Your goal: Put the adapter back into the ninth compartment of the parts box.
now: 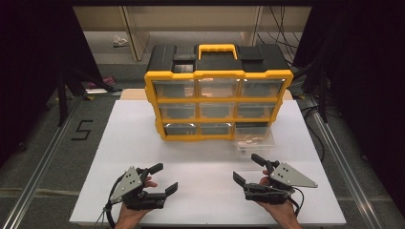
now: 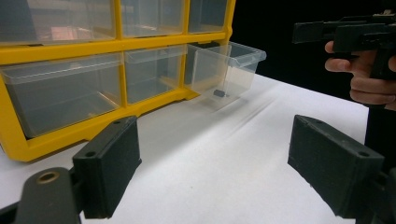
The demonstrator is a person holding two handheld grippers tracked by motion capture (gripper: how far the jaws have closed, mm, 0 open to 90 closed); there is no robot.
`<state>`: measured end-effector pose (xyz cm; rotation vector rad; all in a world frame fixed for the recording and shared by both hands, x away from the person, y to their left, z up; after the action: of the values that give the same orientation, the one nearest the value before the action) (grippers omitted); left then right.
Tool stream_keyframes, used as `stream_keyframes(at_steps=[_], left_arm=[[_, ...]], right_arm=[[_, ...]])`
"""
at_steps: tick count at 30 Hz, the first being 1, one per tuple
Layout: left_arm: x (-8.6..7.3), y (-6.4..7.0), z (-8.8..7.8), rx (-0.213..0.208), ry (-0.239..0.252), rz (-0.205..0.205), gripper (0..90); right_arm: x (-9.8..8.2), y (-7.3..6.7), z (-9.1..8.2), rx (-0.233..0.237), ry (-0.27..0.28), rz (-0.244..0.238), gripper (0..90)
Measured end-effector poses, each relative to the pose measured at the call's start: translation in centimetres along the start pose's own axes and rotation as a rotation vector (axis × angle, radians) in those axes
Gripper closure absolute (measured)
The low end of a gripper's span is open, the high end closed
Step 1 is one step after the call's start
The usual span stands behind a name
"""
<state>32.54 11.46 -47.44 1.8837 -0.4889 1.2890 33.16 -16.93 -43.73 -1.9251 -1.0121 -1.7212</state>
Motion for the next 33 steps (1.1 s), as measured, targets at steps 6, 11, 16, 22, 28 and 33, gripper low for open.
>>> stream_keyframes(at_steps=[6,11,16,22,28,33], left_arm=[[0.0,0.0,0.0,-0.001,-0.001,-0.002,16.3],[-0.1,0.0,-0.1,0.0,-0.009,0.0,16.3],[-0.1,0.0,-0.1,-0.001,-0.008,-0.004,16.3],[-0.2,0.0,0.0,-0.002,-0.01,-0.004,16.3],[-0.2,0.0,0.0,-0.002,-0.01,-0.003,16.3],[-0.2,0.0,0.0,-0.002,-0.009,-0.004,16.3]], right_arm=[[-0.4,0.0,-0.3,-0.002,-0.001,0.005,15.7],[-0.6,-0.1,-0.6,-0.008,-0.003,0.005,15.7],[-0.8,-0.1,-0.9,-0.013,0.001,0.016,15.6],[-1.0,-0.2,-1.3,-0.015,0.004,0.018,15.7],[-1.0,-0.1,-1.3,-0.018,0.004,0.02,15.6],[-1.0,-0.2,-1.2,-0.013,0.003,0.016,15.6]])
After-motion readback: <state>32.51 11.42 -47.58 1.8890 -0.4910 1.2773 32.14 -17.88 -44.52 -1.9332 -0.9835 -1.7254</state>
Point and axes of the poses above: each handheld gripper's, and its own axes: z roughly forward along the jaws, x roughly out of its top, y roughly to its right, the point moved 7 cm from there along z, roughly forward along the jaws, and after that the axes turned 15 degrees about -z, right-handed, at the moved point
